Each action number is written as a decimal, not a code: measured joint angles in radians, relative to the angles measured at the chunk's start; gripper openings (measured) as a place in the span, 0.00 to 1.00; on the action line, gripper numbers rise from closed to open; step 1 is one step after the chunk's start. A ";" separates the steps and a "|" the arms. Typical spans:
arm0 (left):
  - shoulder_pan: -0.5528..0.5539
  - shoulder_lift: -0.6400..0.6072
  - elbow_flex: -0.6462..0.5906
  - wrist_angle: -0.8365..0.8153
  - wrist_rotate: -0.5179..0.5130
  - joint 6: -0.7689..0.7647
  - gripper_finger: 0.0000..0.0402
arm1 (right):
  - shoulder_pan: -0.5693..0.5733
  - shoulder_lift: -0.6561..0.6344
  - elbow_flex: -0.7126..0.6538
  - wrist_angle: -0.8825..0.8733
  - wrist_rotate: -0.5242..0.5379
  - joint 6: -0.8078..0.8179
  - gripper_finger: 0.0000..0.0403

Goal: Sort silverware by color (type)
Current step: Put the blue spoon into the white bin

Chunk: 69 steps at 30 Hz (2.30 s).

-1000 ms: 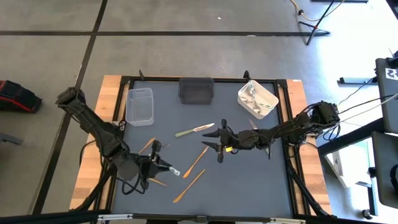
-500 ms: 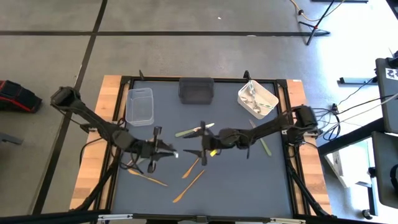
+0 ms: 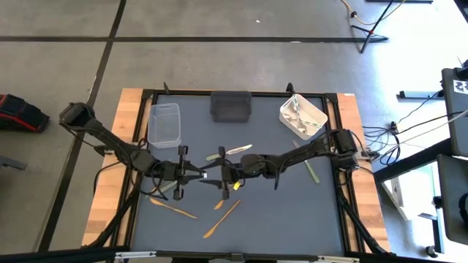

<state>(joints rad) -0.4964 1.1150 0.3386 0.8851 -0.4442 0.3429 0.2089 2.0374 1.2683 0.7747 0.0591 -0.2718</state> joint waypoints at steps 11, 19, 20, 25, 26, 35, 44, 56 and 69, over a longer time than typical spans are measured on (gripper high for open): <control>0.007 0.004 0.001 -0.021 -0.008 -0.045 0.12 | 0.000 0.012 0.021 -0.038 0.055 -0.057 0.03; -0.020 -0.035 0.001 -0.052 -0.114 -0.074 0.29 | 0.020 -0.056 0.020 -0.229 0.191 -0.106 0.02; -0.022 -0.042 0.001 -0.062 -0.143 -0.074 0.31 | 0.026 -0.073 0.020 -0.271 0.224 -0.118 0.02; -0.019 -0.050 0.001 -0.182 -0.272 -0.078 0.33 | 0.071 -0.166 0.020 -0.503 0.509 -0.129 0.05; -0.018 -0.050 0.001 -0.197 -0.283 -0.078 0.33 | 0.076 -0.192 0.020 -0.561 0.560 -0.129 0.04; -0.006 -0.050 0.001 -0.221 -0.278 -0.098 0.33 | 0.014 -0.429 0.020 -1.084 0.664 0.082 0.03; -0.006 -0.050 0.001 -0.221 -0.225 -0.098 0.33 | -0.208 -0.553 0.004 -1.419 0.664 0.265 0.02; -0.006 -0.050 0.001 -0.221 -0.224 -0.097 0.33 | -0.555 -0.635 -0.248 -1.496 0.546 0.440 0.02; -0.006 -0.050 0.001 -0.220 -0.224 -0.097 0.33 | -0.710 -0.636 -0.386 -1.535 0.405 0.552 0.05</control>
<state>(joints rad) -0.5022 1.0653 0.3393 0.6647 -0.6682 0.2455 -0.5011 1.4014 0.8828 -0.7608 0.4646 0.2803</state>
